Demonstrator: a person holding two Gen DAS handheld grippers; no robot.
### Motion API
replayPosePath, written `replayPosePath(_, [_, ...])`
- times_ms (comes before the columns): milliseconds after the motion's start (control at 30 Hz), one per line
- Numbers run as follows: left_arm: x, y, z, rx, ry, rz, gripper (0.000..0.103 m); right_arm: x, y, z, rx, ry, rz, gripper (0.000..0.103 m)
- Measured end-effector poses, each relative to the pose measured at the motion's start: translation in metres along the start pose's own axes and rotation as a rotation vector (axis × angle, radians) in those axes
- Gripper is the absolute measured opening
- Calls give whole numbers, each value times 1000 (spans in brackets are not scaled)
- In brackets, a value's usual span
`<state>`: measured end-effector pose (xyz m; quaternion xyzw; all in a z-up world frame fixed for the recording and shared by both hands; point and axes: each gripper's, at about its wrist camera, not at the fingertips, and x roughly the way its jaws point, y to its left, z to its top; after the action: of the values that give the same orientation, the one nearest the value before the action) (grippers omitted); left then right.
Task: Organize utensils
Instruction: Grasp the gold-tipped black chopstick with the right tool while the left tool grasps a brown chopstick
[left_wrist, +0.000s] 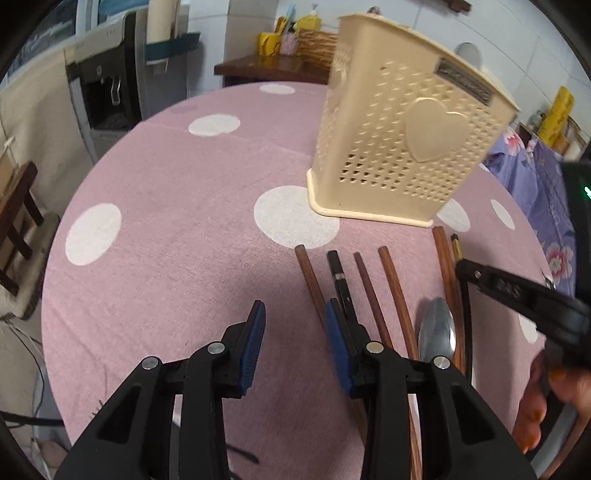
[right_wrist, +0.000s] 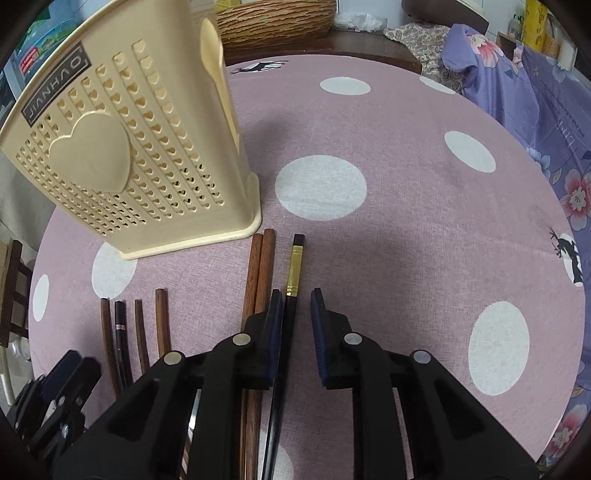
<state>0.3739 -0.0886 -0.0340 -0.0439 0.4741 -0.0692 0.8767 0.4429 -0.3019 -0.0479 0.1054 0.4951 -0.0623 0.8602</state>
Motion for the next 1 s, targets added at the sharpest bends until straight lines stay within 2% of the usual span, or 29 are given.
replayPosePath(167, [10, 4, 10, -50, 32, -19, 34, 1, 2, 0, -13, -6, -14, 16])
replayPosePath(267, [13, -1, 13, -35, 47, 5, 32, 1, 2, 1, -13, -7, -16, 16])
replayPosePath(333, [13, 0, 14, -54, 66, -29, 32, 0, 3, 0, -9, -5, -12, 16])
replayPosePath(400, [13, -2, 15, -51, 74, -27, 32, 0, 4, 0, -16, -4, -19, 16])
replayPosePath(700, [17, -30, 13, 86, 54, 153, 22, -2, 9, -1, -8, 0, -44, 17])
replayPosePath(800, [16, -37, 11, 119, 53, 173, 12, -1, 10, 2, 6, 3, -52, 17])
replayPosePath(1000, [14, -44, 3, 120, 22, 198, 10, -2, 15, -1, 3, -27, -80, 17])
